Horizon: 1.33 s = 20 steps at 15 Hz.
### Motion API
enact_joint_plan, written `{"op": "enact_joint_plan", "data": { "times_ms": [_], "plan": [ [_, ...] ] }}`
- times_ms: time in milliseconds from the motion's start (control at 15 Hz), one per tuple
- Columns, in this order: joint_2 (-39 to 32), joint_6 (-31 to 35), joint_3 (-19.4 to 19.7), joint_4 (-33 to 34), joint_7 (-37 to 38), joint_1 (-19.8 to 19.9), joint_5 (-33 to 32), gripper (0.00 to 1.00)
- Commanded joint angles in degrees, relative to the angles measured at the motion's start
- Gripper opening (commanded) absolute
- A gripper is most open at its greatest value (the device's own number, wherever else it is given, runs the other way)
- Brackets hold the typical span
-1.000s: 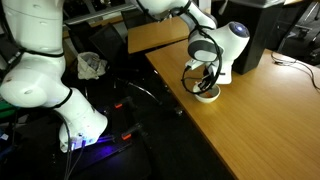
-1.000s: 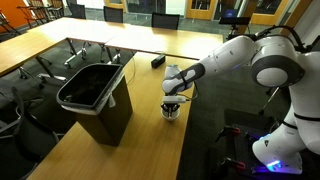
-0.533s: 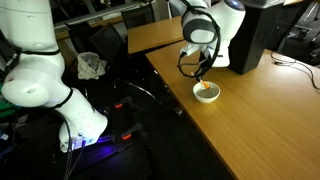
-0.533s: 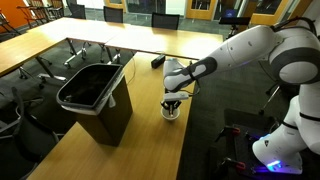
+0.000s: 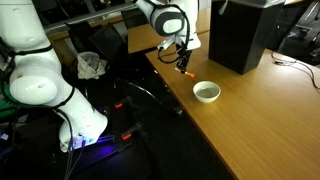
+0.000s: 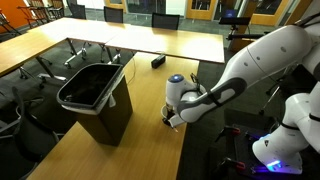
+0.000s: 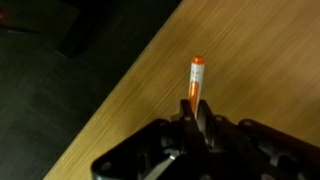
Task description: Take the orange marker out of the white bowl
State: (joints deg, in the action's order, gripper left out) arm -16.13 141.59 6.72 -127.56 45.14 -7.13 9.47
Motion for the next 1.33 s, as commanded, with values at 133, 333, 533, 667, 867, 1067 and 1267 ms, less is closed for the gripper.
{"op": "enact_joint_plan", "data": {
  "times_ms": [133, 333, 533, 667, 867, 1067, 1267],
  "plan": [
    [-1.66, 16.47, 0.37, -6.59, -1.44, -3.31, -12.24, 0.03],
    [-4.57, 23.04, 0.8, -6.65, -3.61, -4.17, -14.55, 0.03],
    [-5.91, 25.29, 0.97, -6.28, -5.72, -4.77, -12.62, 0.44],
    [-4.33, 23.62, 0.45, -6.53, -7.93, -4.25, -11.25, 0.58],
    [1.23, 14.26, -2.96, -6.55, -16.82, 0.32, -5.92, 0.82],
    [6.86, -0.28, -3.69, -4.08, -26.17, 4.34, -2.6, 1.0],
    [10.62, -10.23, -2.35, -1.39, -29.97, 6.54, -5.62, 1.0]
  ]
}}
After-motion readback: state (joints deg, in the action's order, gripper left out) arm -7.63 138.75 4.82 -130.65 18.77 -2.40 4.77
